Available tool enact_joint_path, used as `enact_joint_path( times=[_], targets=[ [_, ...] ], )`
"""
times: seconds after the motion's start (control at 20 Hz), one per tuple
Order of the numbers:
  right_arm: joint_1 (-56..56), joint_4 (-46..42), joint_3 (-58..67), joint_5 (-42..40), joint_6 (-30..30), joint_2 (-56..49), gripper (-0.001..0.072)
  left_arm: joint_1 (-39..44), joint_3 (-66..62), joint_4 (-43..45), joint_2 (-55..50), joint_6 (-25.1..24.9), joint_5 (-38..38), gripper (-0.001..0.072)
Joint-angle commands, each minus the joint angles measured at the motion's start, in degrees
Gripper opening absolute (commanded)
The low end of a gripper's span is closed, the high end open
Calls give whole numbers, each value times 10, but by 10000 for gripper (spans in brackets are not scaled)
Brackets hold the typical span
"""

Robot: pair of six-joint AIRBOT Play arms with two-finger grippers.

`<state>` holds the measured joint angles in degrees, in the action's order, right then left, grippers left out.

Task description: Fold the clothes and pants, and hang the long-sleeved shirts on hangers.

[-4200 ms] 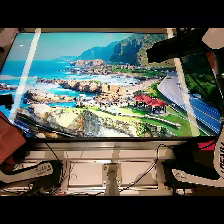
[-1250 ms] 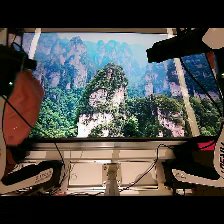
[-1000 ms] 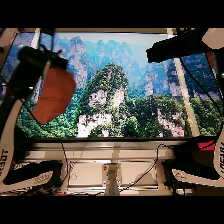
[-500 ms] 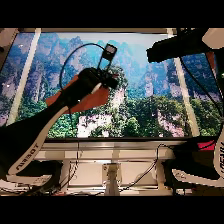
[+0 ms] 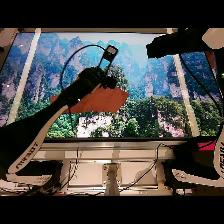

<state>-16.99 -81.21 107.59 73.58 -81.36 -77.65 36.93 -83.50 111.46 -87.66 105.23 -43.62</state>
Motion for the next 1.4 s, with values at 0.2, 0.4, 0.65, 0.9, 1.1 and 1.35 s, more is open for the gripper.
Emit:
enact_joint_path(
  times=[0.2, 0.4, 0.65, 0.9, 1.1, 1.35],
  targets=[
    [0, -33, -3, 9, 0, 0, 7, -194, 0, -9, 15, -113, -111, 597],
    [0, -46, -39, 8, 10, 0, 8, -258, -1, -37, -1, -155, -111, 577],
    [1, -64, -96, -16, 14, 0, 7, -299, -60, -192, -73, -231, -147, 462],
    [31, -60, -187, -80, 9, 0, 8, -302, -172, -219, -173, -245, -172, 476],
    [60, -60, -231, -152, -17, -4, 8, -300, -172, -235, -176, -251, -108, 491],
    [81, -56, -283, -154, -20, -17, 9, -322, -172, -407, -201, -268, -124, 490]
  ],
)
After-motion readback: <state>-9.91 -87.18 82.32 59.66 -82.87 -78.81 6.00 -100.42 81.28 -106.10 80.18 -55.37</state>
